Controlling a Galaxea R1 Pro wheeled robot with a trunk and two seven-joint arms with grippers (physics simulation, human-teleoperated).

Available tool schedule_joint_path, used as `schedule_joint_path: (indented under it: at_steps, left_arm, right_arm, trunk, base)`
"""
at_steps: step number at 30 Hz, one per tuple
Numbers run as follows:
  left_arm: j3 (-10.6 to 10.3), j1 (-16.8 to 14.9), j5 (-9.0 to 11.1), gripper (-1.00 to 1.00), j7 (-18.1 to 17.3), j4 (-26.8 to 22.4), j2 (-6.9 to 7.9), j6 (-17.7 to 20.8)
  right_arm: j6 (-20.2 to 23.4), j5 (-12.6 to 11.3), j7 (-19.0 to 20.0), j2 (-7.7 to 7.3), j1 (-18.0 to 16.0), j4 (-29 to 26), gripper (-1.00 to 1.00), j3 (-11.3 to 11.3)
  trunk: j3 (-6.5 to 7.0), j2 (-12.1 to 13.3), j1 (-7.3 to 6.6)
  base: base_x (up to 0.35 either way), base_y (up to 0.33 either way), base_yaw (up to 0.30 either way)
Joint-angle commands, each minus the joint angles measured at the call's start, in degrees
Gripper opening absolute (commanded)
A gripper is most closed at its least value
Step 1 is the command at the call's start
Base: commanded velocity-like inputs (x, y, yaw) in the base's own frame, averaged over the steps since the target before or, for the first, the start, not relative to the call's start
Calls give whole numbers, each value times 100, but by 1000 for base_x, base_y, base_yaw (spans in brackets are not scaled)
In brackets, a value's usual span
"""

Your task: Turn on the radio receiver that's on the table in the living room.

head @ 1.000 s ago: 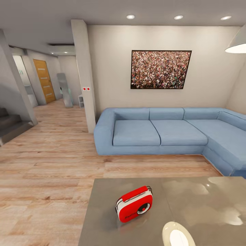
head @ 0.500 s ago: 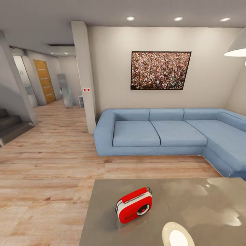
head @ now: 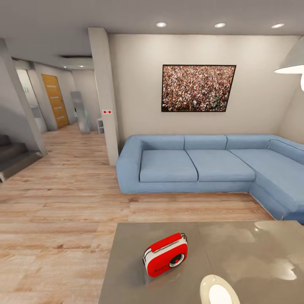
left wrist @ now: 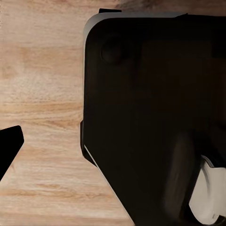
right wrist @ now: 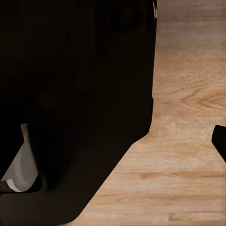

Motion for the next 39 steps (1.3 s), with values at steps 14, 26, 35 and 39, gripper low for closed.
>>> schedule_joint_path:
  at_steps: [14,26,35,39]
  left_arm:
    - [0,0,-2,100,0,-6,8,-6]
    - [8,0,-8,100,8,-7,0,-38]
    - [9,0,-9,100,5,-7,0,-44]
    - [9,0,-9,100,3,-7,0,-44]
  right_arm:
    - [-17,17,0,-2,0,0,100,32]
    - [-17,18,0,-3,0,0,100,20]
    - [-17,13,0,-7,0,0,100,18]
    - [-17,11,0,-7,0,0,100,18]
  trunk:
    - [159,483,-264]
    - [49,483,-264]
    - [-34,483,-264]
    - [-70,483,-264]
  base:
    - [0,0,0]
    - [0,0,0]
    - [0,0,0]
    - [0,0,0]
